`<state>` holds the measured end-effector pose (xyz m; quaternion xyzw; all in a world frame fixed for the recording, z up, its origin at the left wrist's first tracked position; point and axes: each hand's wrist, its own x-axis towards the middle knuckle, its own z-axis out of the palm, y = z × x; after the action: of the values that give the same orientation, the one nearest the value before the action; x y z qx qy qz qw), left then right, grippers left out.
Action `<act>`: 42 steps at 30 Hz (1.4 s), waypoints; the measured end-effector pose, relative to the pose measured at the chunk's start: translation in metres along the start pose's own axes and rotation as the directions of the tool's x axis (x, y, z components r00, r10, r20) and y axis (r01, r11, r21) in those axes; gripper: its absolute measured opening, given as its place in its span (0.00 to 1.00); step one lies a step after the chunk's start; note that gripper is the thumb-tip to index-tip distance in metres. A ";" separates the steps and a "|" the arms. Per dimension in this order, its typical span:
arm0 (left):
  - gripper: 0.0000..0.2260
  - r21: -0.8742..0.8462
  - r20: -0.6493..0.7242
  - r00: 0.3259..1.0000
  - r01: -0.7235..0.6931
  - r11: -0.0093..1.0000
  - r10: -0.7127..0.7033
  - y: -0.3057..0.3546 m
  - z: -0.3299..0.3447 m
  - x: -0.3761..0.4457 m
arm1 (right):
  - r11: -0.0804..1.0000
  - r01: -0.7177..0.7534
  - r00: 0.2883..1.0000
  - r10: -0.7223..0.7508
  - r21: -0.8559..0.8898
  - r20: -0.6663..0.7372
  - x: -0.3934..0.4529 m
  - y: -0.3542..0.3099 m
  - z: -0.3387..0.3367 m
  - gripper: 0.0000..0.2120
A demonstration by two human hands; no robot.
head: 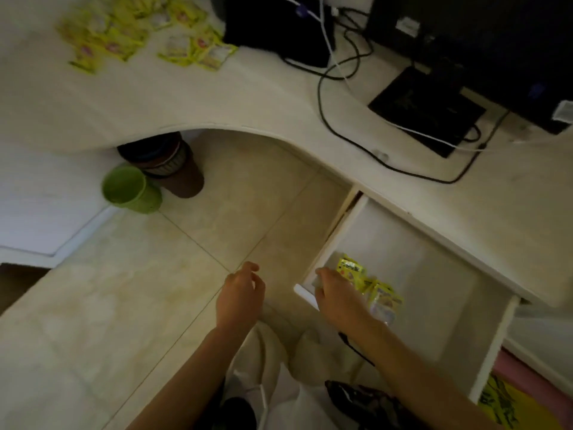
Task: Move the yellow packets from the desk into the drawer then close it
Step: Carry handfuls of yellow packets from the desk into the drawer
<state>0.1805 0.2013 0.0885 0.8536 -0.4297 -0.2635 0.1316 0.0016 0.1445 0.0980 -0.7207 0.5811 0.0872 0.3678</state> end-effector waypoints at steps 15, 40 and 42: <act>0.12 0.090 -0.104 0.994 0.046 0.995 -0.037 -0.145 -0.134 0.101 | 0.971 0.212 0.974 -0.201 -0.108 0.103 0.095 -0.207 0.035 0.18; 0.10 -0.035 -0.191 0.979 0.057 0.998 -0.063 -0.115 -0.251 0.390 | 0.932 0.315 0.948 -0.320 -0.181 0.005 0.353 -0.381 -0.095 0.16; 0.10 -0.041 -0.169 0.984 0.042 0.998 -0.049 -0.106 -0.256 0.415 | 0.940 0.292 0.955 -0.297 -0.179 0.000 0.373 -0.384 -0.109 0.16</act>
<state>0.5991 -0.0687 0.1125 0.8800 -0.3924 -0.2006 0.1774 0.4308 -0.1918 0.1345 -0.8303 0.4618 0.0727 0.3033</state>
